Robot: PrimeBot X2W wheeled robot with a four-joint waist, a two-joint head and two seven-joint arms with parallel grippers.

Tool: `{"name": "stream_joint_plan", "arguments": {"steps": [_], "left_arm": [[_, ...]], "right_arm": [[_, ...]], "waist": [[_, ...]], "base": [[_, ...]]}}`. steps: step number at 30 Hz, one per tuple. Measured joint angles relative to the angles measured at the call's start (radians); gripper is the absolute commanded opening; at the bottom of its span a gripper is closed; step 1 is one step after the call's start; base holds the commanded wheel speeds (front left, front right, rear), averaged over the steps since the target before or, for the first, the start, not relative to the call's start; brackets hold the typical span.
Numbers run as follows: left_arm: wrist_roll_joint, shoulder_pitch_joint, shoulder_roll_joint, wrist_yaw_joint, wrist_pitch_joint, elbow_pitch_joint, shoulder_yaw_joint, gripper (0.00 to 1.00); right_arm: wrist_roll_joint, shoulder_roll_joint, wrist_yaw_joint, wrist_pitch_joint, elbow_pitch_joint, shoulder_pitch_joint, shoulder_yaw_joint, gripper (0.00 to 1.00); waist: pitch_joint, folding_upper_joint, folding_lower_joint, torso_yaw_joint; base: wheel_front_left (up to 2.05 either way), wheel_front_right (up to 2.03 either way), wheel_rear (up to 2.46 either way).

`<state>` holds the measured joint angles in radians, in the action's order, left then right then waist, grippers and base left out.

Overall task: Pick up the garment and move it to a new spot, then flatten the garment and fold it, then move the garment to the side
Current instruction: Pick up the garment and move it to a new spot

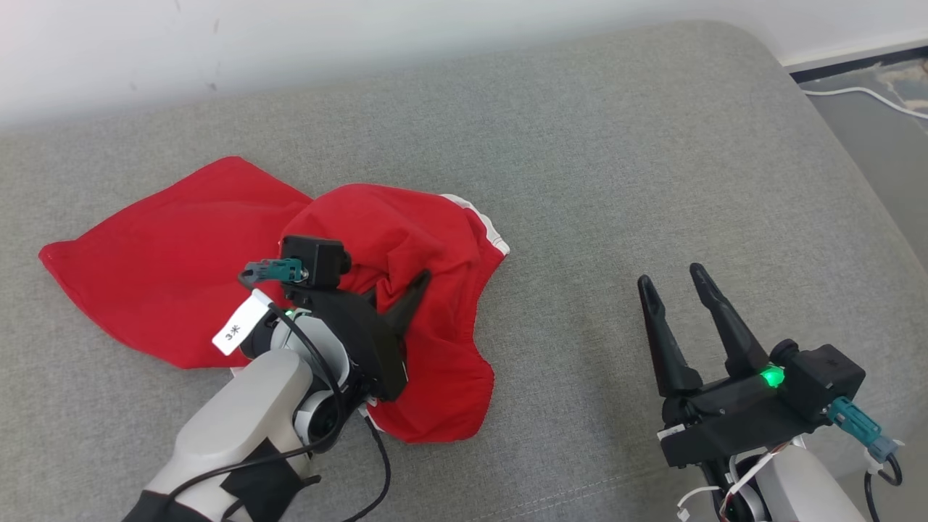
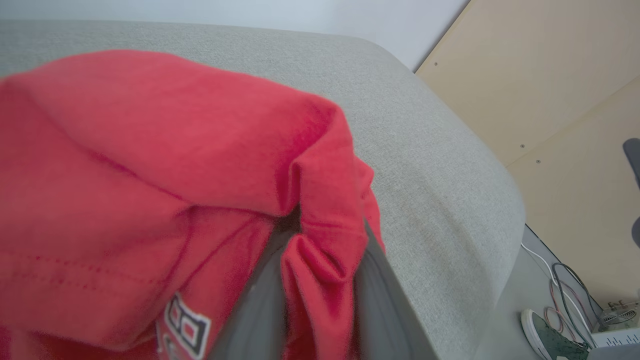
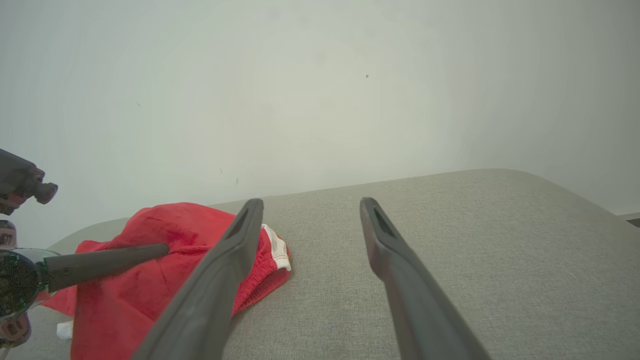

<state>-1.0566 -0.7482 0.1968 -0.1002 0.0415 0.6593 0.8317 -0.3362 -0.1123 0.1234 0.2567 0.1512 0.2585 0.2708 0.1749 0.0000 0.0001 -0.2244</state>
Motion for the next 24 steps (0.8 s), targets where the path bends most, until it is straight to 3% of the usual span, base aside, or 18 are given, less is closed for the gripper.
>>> {"name": "stream_joint_plan", "arguments": {"steps": [1, 2, 3, 13, 24], "left_arm": [[0.001, -0.004, -0.008, -0.007, -0.003, 0.012, 0.002, 0.47], [0.001, -0.006, -0.013, -0.007, -0.011, 0.020, 0.003, 0.86], [0.001, -0.008, -0.018, -0.011, -0.017, 0.029, 0.004, 1.00], [0.010, -0.022, -0.017, -0.023, -0.093, 0.053, 0.012, 1.00], [0.019, 0.037, 0.079, -0.024, -0.212, -0.055, 0.012, 1.00]], "right_arm": [[0.000, -0.001, 0.000, 0.000, 0.004, 0.000, -0.006, 1.00], [0.000, -0.002, 0.000, 0.000, 0.007, 0.000, -0.011, 1.00], [0.000, -0.004, 0.000, 0.000, 0.009, 0.000, -0.014, 1.00], [0.000, -0.006, 0.000, 0.000, 0.015, -0.005, -0.023, 1.00], [-0.005, -0.018, 0.000, 0.000, 0.018, -0.028, -0.026, 1.00]], "waist": [[0.000, 0.0001, 0.0000, 0.000], [-0.001, 0.0000, 0.0000, 0.000], [-0.003, 0.0000, 0.0000, 0.002], [-0.032, 0.0000, -0.0001, 0.046], [-0.074, 0.0000, -0.0001, 0.094]], "base": [[0.00, 0.00, 0.00], [0.00, 0.00, 0.00], [0.00, 0.00, 0.00], [0.00, 0.00, 0.00], [0.00, 0.00, 0.00]]}}
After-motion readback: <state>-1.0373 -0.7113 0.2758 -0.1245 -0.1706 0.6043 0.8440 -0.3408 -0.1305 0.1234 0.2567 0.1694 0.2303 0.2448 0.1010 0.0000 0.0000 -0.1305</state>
